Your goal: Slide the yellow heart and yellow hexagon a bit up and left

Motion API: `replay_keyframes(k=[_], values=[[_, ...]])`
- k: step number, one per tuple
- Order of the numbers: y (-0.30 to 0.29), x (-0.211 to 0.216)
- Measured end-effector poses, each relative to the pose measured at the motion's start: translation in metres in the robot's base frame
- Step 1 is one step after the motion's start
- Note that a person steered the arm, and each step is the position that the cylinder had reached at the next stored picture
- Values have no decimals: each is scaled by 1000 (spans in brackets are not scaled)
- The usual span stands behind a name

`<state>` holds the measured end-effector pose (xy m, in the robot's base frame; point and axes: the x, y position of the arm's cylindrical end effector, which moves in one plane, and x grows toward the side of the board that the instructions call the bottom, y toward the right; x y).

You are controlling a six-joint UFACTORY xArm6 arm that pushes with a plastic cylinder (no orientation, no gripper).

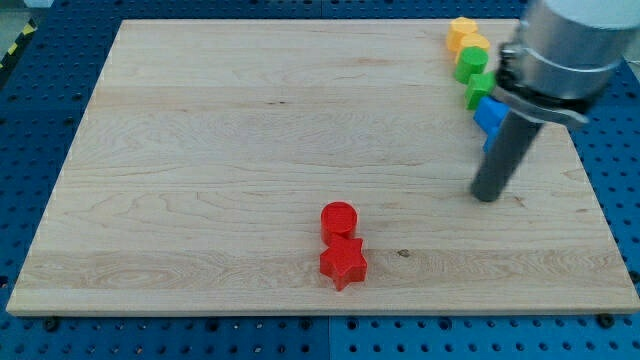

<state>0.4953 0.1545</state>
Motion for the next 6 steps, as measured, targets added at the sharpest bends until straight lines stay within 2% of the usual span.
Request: replay_keyframes(k=[1,6], values=[[-11,-24],[26,-16]])
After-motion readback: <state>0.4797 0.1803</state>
